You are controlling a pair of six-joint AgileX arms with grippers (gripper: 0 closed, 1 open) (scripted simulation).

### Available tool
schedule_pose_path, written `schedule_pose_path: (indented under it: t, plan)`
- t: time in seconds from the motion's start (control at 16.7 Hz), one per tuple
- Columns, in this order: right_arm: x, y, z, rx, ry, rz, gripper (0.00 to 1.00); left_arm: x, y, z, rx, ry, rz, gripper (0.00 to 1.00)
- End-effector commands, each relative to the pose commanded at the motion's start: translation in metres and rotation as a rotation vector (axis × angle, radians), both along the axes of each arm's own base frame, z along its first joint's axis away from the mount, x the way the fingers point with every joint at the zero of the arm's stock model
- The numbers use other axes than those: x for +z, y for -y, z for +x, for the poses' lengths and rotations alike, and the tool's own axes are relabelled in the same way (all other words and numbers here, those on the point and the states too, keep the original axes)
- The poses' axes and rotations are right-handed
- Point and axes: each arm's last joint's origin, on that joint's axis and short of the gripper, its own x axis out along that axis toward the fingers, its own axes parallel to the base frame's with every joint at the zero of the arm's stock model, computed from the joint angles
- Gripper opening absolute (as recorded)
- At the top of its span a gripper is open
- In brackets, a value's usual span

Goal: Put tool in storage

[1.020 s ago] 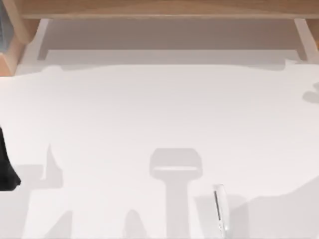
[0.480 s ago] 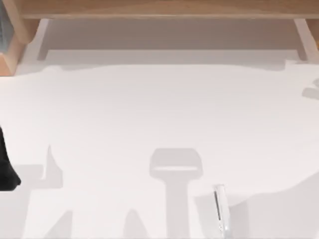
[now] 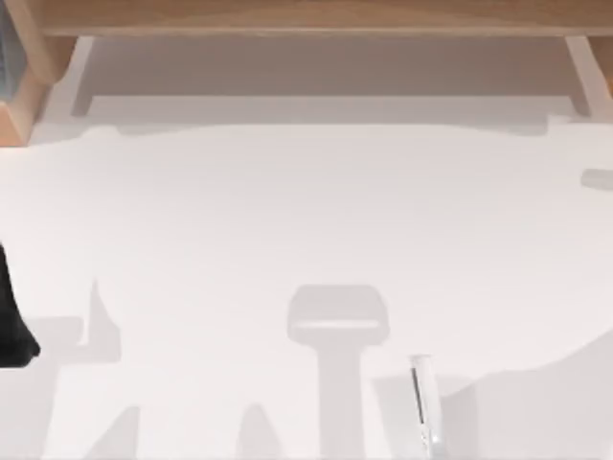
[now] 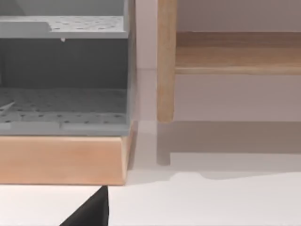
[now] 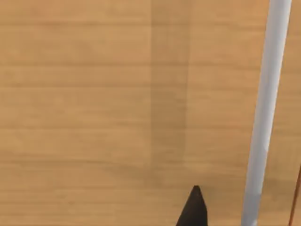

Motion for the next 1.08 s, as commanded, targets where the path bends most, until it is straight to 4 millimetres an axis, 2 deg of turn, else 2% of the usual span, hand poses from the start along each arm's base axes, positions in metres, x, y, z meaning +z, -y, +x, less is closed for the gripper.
schedule_pose_path:
  t: [0.18,0.24,0.78,1.08]
  plan:
    - [0.000,0.000,0.000,0.000,0.000,0.000,0.02,0.000,0.000,0.000,0.000,0.000,0.000,1.00]
    - [0.000,0.000,0.000,0.000,0.000,0.000,0.00,0.000,0.000,0.000,0.000,0.000,0.000,1.00]
    - [-0.001,0.002,-0.001,-0.005,-0.004,0.004,0.00,0.000,0.000,0.000,0.000,0.000,0.000,1.00]
    - [-0.003,0.004,-0.031,-0.011,-0.012,0.011,0.00,0.000,0.000,0.000,0.000,0.000,0.000,1.00]
